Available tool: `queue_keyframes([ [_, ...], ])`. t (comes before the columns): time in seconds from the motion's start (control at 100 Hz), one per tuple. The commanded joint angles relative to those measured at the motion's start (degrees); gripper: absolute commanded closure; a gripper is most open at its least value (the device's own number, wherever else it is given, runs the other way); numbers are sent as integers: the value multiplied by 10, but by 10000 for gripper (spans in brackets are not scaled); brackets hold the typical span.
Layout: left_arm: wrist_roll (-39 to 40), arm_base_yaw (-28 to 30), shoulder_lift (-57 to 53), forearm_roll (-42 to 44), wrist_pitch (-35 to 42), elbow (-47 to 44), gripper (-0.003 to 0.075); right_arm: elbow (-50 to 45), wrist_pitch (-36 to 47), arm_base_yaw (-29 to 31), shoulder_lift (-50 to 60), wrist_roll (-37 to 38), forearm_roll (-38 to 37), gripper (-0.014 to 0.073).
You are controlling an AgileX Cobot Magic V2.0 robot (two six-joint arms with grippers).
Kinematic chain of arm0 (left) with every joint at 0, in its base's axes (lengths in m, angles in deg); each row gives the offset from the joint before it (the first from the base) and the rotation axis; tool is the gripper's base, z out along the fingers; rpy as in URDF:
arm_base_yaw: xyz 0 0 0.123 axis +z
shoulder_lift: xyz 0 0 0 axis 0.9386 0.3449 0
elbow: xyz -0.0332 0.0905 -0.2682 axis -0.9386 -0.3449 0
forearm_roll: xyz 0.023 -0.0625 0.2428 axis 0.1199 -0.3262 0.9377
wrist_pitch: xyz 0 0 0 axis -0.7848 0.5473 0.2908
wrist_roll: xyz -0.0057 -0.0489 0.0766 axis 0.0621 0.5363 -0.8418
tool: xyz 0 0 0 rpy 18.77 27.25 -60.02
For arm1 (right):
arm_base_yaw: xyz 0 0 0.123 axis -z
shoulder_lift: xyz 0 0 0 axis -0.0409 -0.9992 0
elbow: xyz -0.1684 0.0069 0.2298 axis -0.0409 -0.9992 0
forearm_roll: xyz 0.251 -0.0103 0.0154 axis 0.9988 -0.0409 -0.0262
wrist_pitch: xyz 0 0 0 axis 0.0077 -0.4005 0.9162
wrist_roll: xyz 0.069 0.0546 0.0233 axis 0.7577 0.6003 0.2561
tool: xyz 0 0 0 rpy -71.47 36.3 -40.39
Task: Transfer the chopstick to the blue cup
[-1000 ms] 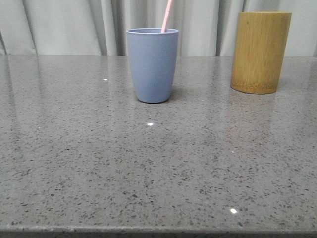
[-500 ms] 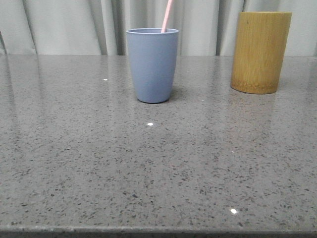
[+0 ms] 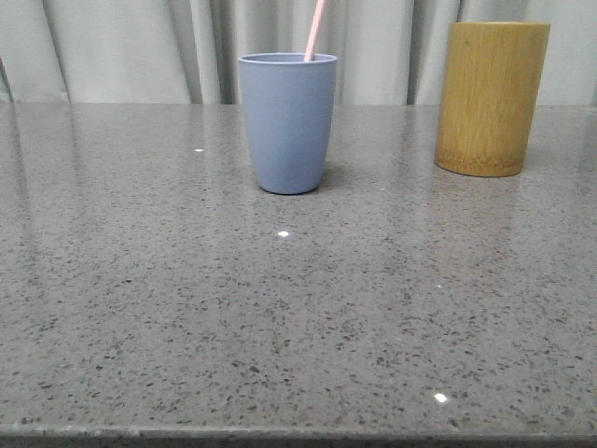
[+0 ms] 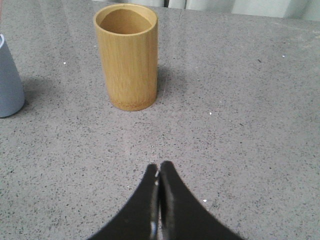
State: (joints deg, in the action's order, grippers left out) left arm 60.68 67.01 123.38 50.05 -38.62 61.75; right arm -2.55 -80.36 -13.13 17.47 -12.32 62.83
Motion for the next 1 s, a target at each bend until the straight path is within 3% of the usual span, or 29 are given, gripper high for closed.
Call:
queue_keyframes([
  [0.0,7,2,-2,-8,29,14,739,14,42,3,-1,-5,-8,661],
  [0.8,7,2,-2,-8,29,14,739,14,38,3,-1,-5,-8,661],
  [0.99,5,0,-10,24,98,2,739,14,38,3,-1,-5,-8,661],
])
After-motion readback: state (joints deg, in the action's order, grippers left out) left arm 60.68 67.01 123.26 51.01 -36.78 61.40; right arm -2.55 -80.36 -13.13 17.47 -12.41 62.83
